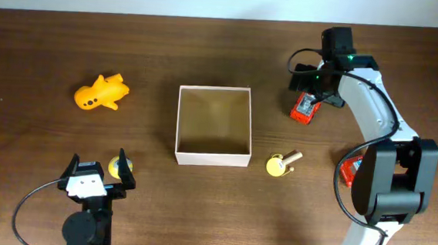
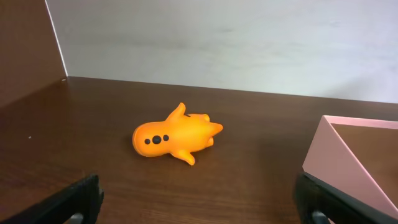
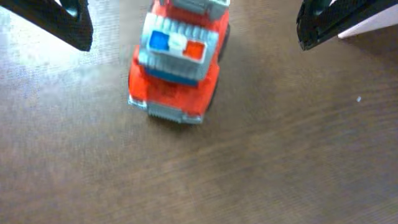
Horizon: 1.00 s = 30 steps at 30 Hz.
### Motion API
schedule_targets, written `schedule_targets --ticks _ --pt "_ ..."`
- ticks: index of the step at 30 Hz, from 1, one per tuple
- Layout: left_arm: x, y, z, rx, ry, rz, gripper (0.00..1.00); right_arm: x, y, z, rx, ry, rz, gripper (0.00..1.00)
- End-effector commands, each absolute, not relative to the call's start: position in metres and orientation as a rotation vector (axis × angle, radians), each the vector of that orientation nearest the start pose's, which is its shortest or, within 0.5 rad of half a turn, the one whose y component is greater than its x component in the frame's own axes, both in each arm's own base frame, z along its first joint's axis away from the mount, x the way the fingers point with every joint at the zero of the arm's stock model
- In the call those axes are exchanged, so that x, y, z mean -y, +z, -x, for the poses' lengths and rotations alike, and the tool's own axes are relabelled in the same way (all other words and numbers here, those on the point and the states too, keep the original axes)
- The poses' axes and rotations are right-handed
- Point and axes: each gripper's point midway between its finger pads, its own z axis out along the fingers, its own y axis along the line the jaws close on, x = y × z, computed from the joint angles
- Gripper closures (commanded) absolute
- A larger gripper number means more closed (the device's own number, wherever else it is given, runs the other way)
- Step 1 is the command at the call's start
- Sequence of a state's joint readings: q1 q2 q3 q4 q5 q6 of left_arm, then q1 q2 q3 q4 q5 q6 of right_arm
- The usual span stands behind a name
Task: Pack container
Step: 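Move the right gripper over the small red toy car, then lower the right gripper and close it on the red car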
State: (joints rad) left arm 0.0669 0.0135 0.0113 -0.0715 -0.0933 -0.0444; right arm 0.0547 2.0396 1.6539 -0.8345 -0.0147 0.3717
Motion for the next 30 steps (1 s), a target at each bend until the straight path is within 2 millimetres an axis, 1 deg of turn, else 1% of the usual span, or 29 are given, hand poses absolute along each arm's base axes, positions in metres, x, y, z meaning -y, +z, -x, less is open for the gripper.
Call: schedule_targets --ticks 1,5,10,13,18,23,30 --pt "-0.033 0.158 -0.244 -1.637 0.104 0.149 0.01 -0.025 0.081 -0.467 -2.766 0.114 -0.61 0.01" --pt "-0.033 0.158 -0.244 -1.637 0.104 0.15 0.01 -0.028 0.079 -0.461 -2.775 0.112 -0.694 0.01" --pt "-0.033 0.158 -0.244 -1.637 0.104 0.149 0.01 -0.026 0.078 -0.461 -2.757 0.108 -0.772 0.01" --pt "-0.033 0.158 -0.244 -1.637 0.104 0.15 0.01 -0.026 0.072 -0.46 -2.754 0.105 -0.811 0.01" --pt "-0.033 0.158 -0.244 -1.637 0.104 0.15 0.01 -0.027 0.056 -0.461 -2.778 0.094 -0.819 0.01" --pt "-0.033 0.158 -0.244 -1.637 0.104 0.15 0.01 -0.028 0.044 -0.465 -2.788 0.096 -0.815 0.01" --pt "-0.033 0.158 -0.244 -1.637 0.104 0.15 0.01 -0.029 0.042 -0.467 -2.785 0.109 -0.812 0.01"
